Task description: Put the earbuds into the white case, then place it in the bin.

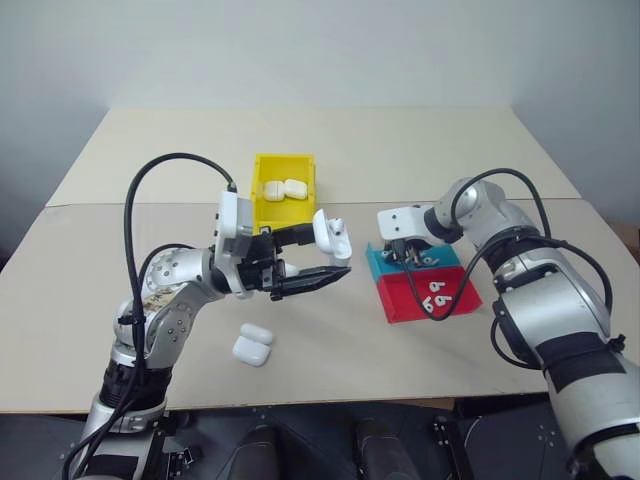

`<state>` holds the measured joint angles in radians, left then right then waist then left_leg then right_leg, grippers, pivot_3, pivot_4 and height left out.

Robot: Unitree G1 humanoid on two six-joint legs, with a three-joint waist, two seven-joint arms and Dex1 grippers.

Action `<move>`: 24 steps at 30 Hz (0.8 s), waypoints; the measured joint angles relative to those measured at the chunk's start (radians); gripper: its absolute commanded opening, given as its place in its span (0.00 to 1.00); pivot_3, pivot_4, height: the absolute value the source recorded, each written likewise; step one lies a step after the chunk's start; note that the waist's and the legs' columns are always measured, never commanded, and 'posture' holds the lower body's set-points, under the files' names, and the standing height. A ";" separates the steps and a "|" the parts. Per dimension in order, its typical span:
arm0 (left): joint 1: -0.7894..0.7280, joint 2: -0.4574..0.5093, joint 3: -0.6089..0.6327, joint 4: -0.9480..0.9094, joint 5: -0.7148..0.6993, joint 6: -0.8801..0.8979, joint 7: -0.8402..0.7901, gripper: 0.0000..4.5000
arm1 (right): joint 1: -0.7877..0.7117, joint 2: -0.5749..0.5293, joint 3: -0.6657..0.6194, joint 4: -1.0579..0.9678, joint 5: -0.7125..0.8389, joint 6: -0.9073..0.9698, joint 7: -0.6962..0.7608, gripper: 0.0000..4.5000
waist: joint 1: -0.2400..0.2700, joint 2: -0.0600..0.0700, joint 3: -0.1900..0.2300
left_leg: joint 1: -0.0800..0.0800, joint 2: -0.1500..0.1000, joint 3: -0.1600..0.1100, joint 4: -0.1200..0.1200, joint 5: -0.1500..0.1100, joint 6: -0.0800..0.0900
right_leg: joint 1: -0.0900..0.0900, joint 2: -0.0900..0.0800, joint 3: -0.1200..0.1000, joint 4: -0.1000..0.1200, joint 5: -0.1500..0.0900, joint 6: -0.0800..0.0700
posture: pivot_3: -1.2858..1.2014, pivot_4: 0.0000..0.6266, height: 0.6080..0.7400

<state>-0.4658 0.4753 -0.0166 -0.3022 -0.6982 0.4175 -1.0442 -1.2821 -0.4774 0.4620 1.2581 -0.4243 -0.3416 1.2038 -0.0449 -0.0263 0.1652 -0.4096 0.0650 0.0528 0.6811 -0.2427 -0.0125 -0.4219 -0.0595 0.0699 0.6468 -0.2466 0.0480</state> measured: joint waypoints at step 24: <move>-0.115 -0.066 -0.021 0.133 -0.009 -0.002 -0.073 0.61 | 0.535 -0.070 -0.810 -1.480 1.108 1.316 -0.082 0.13 | 0.036 0.000 0.000 | -0.005 0.000 -0.003 0.000 0.000 0.001 | -0.001 0.000 -0.002 -0.001 0.000 0.000 | 0.52 0.24 1.00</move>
<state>-0.5810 0.4092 -0.0376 -0.1693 -0.7076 0.4156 -1.1175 -0.7467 -0.5476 -0.3477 -0.2221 0.6836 0.9749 1.1223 -0.0088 -0.0259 0.1653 -0.4144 0.0651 0.0502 0.6806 -0.2431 -0.0118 -0.4227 -0.0593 0.0676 0.6463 -0.2465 0.0481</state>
